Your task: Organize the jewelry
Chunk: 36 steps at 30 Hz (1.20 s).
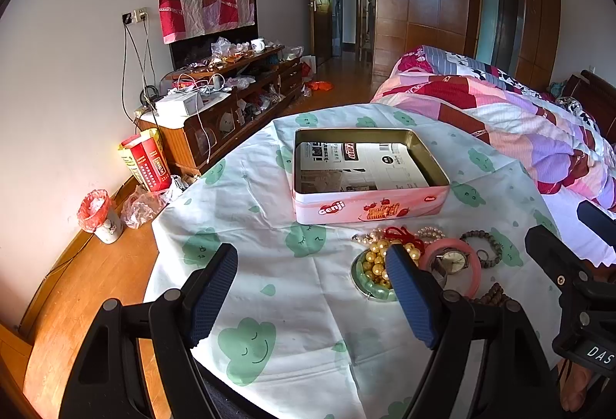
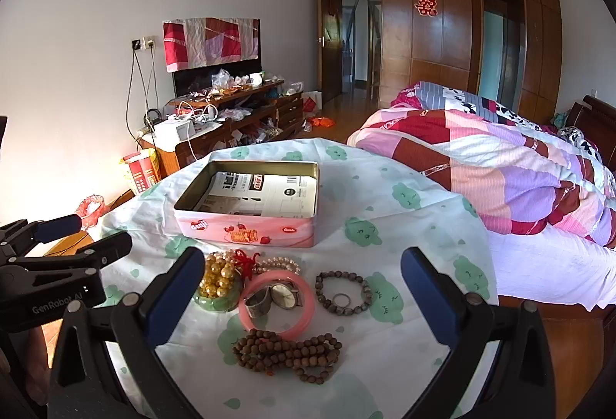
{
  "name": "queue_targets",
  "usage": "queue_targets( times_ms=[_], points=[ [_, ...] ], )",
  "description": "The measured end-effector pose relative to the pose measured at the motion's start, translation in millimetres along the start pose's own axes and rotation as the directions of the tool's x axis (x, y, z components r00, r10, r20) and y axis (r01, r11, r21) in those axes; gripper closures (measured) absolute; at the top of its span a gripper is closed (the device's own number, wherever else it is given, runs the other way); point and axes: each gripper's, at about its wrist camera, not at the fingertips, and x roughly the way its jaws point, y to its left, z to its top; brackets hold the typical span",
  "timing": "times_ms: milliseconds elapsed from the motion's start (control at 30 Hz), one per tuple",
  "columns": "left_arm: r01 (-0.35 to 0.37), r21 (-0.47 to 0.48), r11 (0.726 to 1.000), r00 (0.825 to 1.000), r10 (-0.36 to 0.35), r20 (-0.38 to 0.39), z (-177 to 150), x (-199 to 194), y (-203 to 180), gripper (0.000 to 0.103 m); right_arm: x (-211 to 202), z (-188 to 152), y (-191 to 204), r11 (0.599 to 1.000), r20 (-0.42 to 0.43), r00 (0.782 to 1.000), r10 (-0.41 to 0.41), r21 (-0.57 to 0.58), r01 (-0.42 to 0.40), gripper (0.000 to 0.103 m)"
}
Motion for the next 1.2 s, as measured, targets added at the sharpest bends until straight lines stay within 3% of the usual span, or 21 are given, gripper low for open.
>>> queue_targets(
  times_ms=[400, 667, 900, 1100, 1167, 1200],
  points=[
    [-0.013, 0.010, 1.000, 0.999, 0.013, -0.042, -8.3, 16.7, -5.5, 0.024, 5.5, -5.0, 3.9, 1.000, -0.023, 1.000, 0.001, 0.005, -0.001, 0.000],
    [-0.006, 0.009, 1.000, 0.995, 0.006, -0.098, -17.0, 42.2, -6.4, 0.024, 30.0, -17.9, -19.7, 0.997, -0.073, 0.995, -0.071, 0.017, 0.072, 0.000],
    [0.071, 0.067, 0.995, 0.994, -0.066, -0.085, -8.6, 56.0, -36.1, 0.024, 48.9, -30.3, -39.2, 0.994, -0.138, 0.987, -0.086, 0.056, 0.095, 0.000],
    [0.131, 0.121, 0.984, 0.986, -0.117, -0.119, -9.4, 77.1, -64.2, 0.024, 55.7, -34.0, -47.5, 0.993, -0.160, 0.984, -0.078, 0.079, 0.092, 0.000],
    [0.151, 0.115, 0.982, 0.982, -0.135, -0.134, -11.6, 84.3, -65.4, 0.031, 58.0, -34.9, -49.9, 0.992, -0.160, 0.984, -0.073, 0.087, 0.088, 0.000],
    [0.161, 0.113, 0.980, 0.979, -0.145, -0.145, -11.9, 86.5, -65.2, 0.049, 58.0, -35.4, -50.5, 0.992, -0.163, 0.984, -0.071, 0.090, 0.087, 0.000]
  ],
)
